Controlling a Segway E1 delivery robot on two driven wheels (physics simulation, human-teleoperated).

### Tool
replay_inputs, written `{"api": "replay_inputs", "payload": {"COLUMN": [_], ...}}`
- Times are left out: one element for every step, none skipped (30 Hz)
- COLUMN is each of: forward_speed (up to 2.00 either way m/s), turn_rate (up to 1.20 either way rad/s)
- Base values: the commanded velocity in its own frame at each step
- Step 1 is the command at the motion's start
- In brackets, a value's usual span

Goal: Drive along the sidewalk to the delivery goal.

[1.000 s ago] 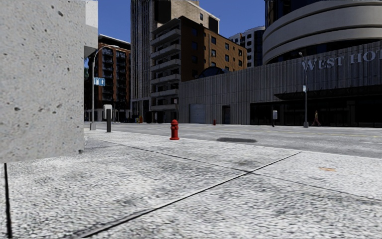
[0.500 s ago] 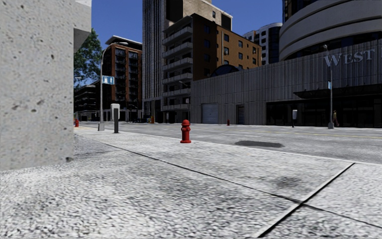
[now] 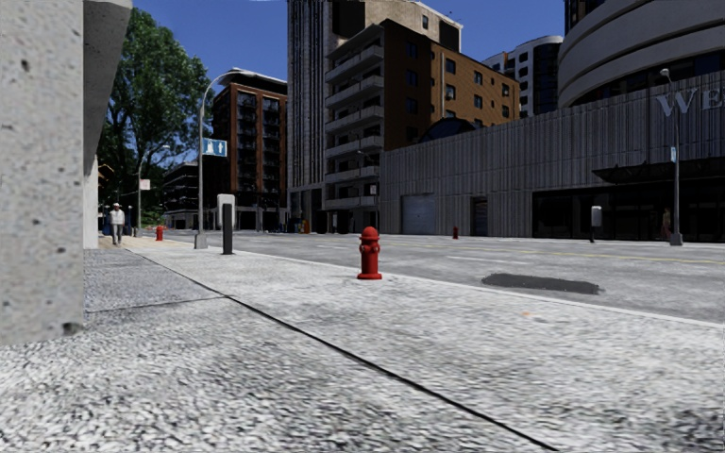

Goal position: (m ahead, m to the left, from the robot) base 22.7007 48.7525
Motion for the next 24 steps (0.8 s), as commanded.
{"api": "replay_inputs", "payload": {"forward_speed": [2.0, 2.0, 2.0, 2.0, 2.0, 2.0, 2.0, 2.0, 2.0, 2.0, 2.0, 2.0, 2.0, 2.0, 2.0, 2.0, 2.0, 2.0, 2.0, 2.0, 2.0, 2.0, 2.0, 2.0], "turn_rate": [0.51, 0.51, 0.51, 0.51, 0.51, 0.51, 0.51, 0.51, 0.51, 0.51, 0.51, 0.51, 0.41, 0.41, 0.09, 0.0, 0.0, 0.0, 0.0, 0.0, 0.0, 0.0, 0.0, 0.42]}}
